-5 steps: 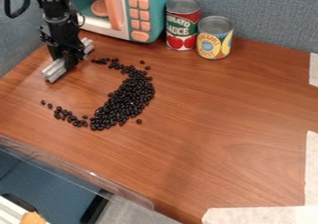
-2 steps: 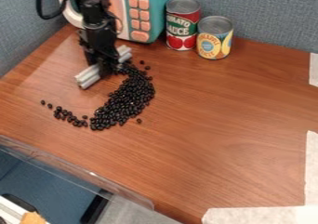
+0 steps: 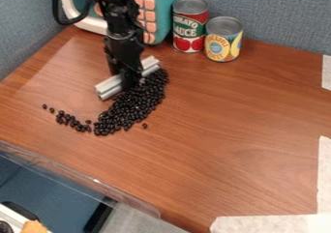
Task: Sweep into pile
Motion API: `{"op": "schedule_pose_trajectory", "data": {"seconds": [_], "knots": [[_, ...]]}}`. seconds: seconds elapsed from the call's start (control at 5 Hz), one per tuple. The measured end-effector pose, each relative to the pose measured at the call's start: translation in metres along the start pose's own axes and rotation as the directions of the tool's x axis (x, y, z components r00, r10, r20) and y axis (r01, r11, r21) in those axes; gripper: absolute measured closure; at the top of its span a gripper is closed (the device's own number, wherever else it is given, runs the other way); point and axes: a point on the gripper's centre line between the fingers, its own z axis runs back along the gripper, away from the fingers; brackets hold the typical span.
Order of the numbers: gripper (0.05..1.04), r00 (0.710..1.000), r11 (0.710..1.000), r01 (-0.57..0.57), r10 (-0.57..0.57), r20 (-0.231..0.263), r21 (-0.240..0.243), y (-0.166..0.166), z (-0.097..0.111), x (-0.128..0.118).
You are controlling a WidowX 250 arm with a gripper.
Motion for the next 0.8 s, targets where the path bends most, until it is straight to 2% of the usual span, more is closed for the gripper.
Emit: {"op": "schedule_pose_trajectory", "data": {"seconds": [0.2, 0.4, 0.6, 0.8], "knots": [[0.703, 0.995, 0.995, 0.1, -0.1, 0.022, 0.021, -0.014, 0.004, 0.003], [0.703, 0.992, 0.992, 0.122, -0.123, 0.03, 0.017, -0.019, 0.008, 0.002], [0.703, 0.996, 0.997, 0.079, -0.079, 0.045, 0.002, -0.007, 0.02, 0.011], [0.703, 0.996, 1.0, -0.017, 0.019, 0.084, -0.017, 0.027, 0.042, 0.014]]}}
